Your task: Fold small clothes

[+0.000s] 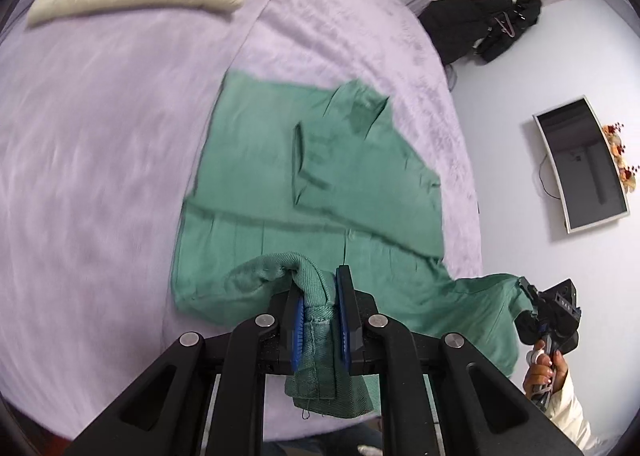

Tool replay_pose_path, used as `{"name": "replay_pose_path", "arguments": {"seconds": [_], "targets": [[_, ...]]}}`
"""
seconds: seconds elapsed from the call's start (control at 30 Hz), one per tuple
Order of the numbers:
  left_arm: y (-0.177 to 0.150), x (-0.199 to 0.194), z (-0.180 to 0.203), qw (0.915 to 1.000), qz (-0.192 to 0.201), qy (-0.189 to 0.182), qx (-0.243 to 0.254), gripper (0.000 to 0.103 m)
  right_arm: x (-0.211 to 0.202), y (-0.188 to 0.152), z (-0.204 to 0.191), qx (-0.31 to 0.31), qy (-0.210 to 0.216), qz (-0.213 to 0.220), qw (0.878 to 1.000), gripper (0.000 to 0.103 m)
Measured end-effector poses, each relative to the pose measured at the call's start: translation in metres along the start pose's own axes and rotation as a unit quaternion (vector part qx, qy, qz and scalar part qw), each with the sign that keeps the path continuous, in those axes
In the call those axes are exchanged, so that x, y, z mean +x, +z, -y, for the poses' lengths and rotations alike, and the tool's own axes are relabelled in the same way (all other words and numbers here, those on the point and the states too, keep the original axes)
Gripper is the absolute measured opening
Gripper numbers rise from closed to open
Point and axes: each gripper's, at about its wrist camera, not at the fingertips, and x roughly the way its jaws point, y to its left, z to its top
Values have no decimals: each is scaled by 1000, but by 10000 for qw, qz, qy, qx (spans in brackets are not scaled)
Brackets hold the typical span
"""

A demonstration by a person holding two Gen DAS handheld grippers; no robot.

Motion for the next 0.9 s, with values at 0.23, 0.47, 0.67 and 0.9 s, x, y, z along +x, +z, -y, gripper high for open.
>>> {"name": "replay_pose_path", "arguments": {"seconds": [0.23,0.47,0.67,0.9], "targets": [[100,29,6,9989,341,285,124,15,23,81,-24,-83,-71,286,9995,10],[151,99,-15,9922,418,1102,-405,15,89,175,6,190,-586,-156,9980,10],[173,169,-33,9821,127,1843,-367,16,157,219,55,651,-1151,-445,9902,10],[183,177,-56,9830,-69,1643,-811,19,173,232,98,1350,-1023,-397,9848,13]]}}
